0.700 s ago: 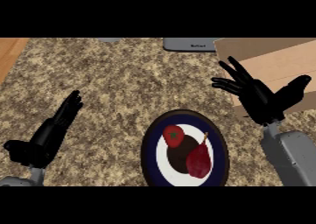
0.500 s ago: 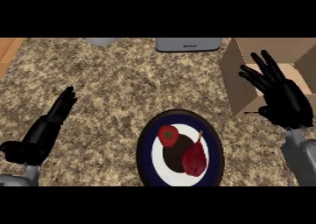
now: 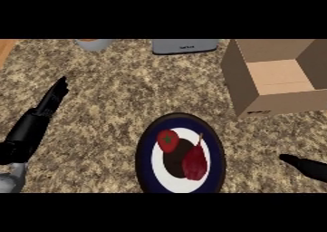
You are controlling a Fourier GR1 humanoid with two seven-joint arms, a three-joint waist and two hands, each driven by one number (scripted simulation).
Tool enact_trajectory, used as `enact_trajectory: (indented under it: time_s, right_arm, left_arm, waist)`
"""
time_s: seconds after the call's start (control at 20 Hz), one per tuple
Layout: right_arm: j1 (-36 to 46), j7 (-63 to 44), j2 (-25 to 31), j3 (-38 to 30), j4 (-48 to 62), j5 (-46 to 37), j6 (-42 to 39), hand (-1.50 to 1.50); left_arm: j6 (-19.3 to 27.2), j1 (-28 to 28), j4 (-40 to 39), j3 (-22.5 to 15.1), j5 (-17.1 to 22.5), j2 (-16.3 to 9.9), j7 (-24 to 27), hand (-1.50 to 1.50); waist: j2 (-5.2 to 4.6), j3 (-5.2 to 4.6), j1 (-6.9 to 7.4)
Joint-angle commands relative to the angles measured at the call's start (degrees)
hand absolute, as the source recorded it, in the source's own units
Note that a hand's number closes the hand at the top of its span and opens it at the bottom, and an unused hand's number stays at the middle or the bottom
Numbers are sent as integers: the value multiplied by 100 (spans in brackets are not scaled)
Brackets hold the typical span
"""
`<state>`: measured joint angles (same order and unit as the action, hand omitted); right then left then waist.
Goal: Pick the pear from the plate and place it in the cardboard box
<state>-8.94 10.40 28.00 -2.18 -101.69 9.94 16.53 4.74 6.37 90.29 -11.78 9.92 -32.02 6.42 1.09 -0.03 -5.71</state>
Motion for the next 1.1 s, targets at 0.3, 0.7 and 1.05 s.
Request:
enact_trajectory:
  time_s: [0.3, 0.7, 1.05]
  right_arm:
    - [-2206, 238, 231, 906, -1712, -2380, 607, -150]
    - [-2052, -2530, 1313, 1572, -3044, -3832, -595, -150]
    - [-1010, -5068, 1096, 2687, -3792, -4825, -1893, -150]
  left_arm:
    - [-355, 328, -308, -11, -142, 102, 247, 0]
    - [-214, 615, -144, -305, -442, 381, -96, 0]
    - [-630, 849, -441, 24, -222, 262, 42, 0]
  waist:
    - [-99, -12, 431]
    - [-117, -20, 596]
    - [-125, -19, 649]
